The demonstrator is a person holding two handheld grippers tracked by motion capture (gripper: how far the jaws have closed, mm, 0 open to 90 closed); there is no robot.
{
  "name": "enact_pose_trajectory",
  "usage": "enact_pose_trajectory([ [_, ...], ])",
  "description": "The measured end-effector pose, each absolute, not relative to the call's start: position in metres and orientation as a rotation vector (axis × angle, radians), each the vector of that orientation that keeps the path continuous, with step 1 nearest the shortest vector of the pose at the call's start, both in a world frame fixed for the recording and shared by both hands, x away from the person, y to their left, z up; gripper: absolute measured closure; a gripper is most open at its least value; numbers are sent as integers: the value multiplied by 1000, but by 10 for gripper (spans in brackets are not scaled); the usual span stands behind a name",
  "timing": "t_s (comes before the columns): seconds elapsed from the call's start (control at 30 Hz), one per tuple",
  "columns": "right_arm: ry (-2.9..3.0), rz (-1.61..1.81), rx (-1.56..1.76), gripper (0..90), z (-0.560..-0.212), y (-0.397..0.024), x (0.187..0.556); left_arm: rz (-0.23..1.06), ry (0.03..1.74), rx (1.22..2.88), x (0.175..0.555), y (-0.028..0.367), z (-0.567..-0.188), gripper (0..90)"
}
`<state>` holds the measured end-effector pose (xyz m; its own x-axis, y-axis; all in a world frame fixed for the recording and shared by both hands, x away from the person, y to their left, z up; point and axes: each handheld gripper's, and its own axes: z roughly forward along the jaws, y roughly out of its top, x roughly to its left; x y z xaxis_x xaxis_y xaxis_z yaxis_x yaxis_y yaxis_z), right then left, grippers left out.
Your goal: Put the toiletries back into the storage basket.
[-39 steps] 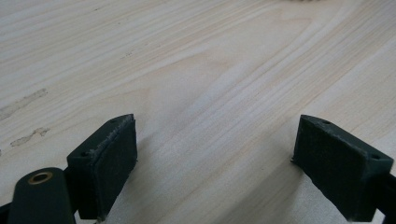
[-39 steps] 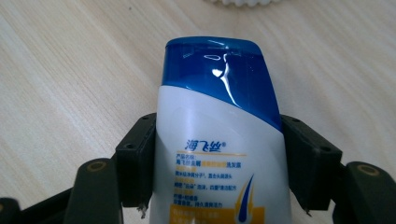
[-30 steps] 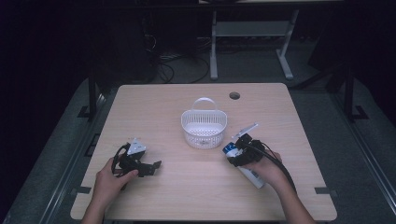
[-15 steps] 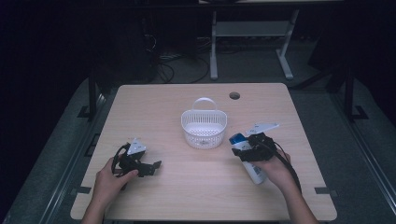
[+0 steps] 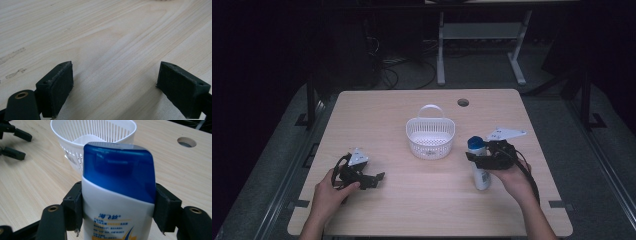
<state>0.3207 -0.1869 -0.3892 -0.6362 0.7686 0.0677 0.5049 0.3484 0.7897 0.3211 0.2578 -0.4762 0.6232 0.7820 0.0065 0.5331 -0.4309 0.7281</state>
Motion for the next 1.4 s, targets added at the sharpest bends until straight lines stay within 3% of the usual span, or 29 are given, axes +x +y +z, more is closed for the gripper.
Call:
enact_pose_trajectory([
  [1.4, 2162, 1339, 1051, 357, -331, -187, 328, 450, 1028, 2138, 321, 258, -476, 130],
])
